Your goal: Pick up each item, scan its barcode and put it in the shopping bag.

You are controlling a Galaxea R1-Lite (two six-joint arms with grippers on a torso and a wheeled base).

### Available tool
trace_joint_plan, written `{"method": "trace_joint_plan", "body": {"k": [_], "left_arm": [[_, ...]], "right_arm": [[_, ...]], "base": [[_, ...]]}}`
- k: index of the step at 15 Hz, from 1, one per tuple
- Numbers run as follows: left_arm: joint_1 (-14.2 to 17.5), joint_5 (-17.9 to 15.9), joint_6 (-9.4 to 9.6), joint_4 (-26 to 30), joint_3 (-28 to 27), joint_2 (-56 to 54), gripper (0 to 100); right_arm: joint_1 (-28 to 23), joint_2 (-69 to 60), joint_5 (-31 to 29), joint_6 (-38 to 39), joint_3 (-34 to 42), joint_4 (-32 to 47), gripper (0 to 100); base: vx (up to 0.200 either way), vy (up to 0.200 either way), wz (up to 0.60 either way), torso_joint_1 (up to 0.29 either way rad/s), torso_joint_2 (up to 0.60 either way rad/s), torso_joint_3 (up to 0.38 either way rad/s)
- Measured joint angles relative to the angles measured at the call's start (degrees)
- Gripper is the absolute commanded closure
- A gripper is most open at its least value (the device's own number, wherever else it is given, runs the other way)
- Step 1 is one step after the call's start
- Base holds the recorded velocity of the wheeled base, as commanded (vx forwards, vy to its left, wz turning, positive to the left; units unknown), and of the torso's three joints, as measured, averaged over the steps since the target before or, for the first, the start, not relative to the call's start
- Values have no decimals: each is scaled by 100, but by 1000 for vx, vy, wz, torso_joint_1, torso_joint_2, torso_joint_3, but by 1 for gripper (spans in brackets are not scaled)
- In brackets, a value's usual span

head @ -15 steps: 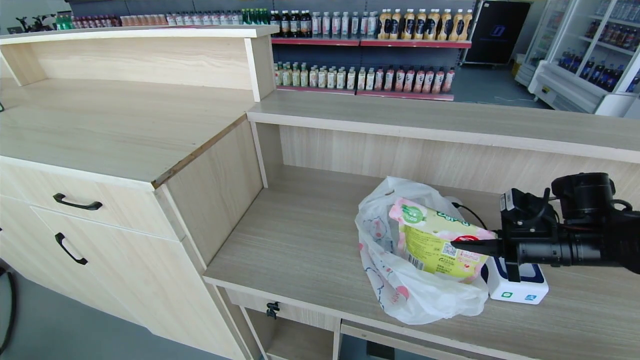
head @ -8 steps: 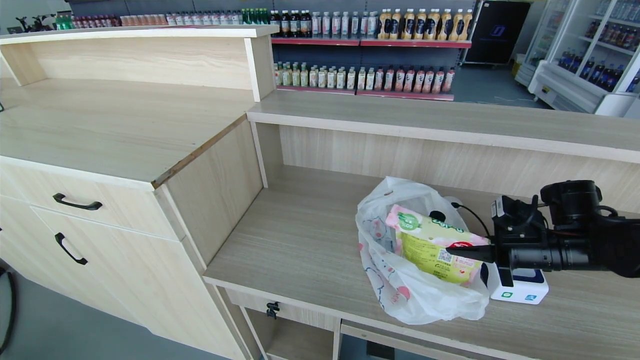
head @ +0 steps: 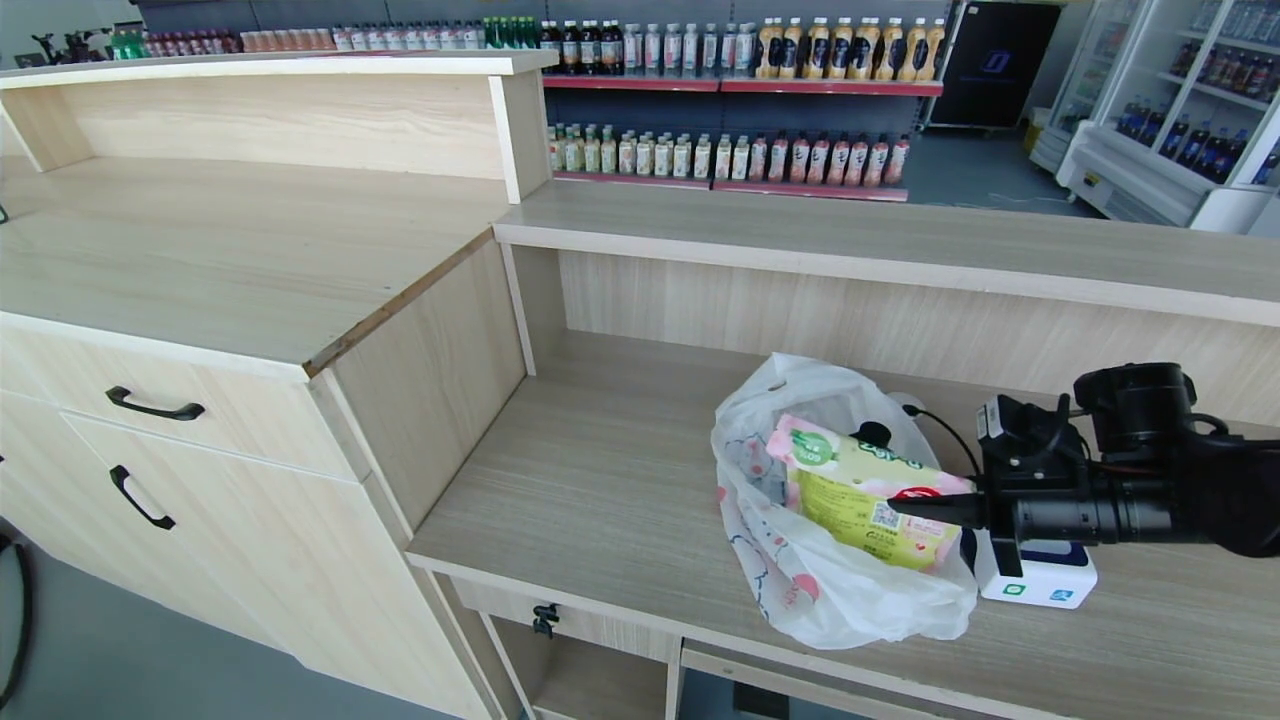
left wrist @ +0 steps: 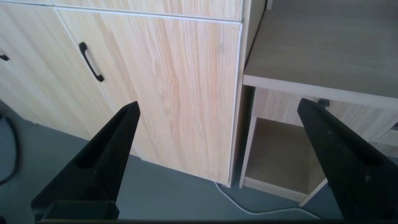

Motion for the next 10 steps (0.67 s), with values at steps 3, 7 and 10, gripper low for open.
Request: {"method": "trace_joint_plan", "body": {"k": [3,7,10], "left_arm": [[5,0,0,0,0,0,0],[2,0,2,0,0,0,0],[5,0,2,2,0,0,0]], "right_arm": [[4,0,2,0,7,0,0],[9,-55,0,93,-4,5,0],[-16,-265,2,385,-56,-15,0]], "base": [[0,0,0,0,0,0],[0,0,0,0,0,0],[0,0,0,0,0,0]]}}
